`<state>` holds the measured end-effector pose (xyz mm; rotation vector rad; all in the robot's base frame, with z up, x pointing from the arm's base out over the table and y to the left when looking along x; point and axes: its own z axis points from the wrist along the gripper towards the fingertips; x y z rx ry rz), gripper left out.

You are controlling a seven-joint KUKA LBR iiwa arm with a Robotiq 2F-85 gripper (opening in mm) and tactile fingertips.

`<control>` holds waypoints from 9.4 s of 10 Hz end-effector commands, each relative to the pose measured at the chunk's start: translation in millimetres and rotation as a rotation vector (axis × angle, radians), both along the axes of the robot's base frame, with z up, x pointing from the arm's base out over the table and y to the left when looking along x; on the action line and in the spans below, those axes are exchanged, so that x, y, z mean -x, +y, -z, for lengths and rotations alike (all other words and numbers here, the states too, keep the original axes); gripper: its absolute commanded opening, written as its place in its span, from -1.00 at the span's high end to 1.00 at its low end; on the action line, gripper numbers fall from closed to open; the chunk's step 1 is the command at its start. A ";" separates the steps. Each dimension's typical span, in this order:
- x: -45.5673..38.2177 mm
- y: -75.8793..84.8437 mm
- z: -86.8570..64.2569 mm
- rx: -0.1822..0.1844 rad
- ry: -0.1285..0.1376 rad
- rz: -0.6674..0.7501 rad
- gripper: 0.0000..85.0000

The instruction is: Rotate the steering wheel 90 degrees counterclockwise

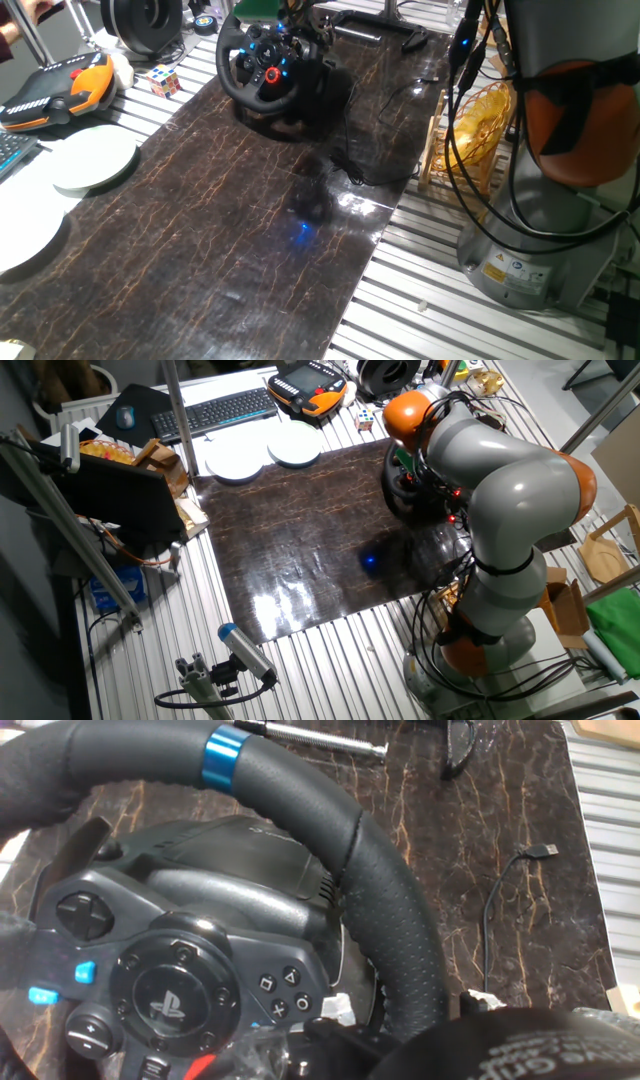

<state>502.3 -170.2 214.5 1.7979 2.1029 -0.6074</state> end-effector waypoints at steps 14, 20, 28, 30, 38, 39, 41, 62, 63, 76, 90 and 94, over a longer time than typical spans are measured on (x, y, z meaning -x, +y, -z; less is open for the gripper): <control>2.0 -5.3 1.9 0.035 0.004 -0.018 -0.33; 2.2 -10.6 2.7 0.043 0.024 -0.039 -0.11; 1.8 -16.8 -0.1 0.040 0.080 -0.125 0.98; 0.6 -21.1 -5.4 0.043 0.094 -0.158 0.98; -4.4 -34.0 -21.2 0.041 0.182 -0.355 0.98; -5.5 -35.9 -22.4 0.040 0.188 -0.370 0.98; -7.2 -37.5 -25.5 0.058 0.198 -0.388 0.98; -36.1 -50.4 -45.7 0.088 0.421 -0.789 0.98; -37.5 -51.7 -46.2 0.083 0.431 -0.804 0.98; -58.5 -56.2 -49.3 0.062 0.538 -0.950 0.98; -76.5 -52.4 -45.8 0.044 0.593 -0.998 0.98; -81.1 -50.9 -43.6 0.074 0.560 -1.026 0.98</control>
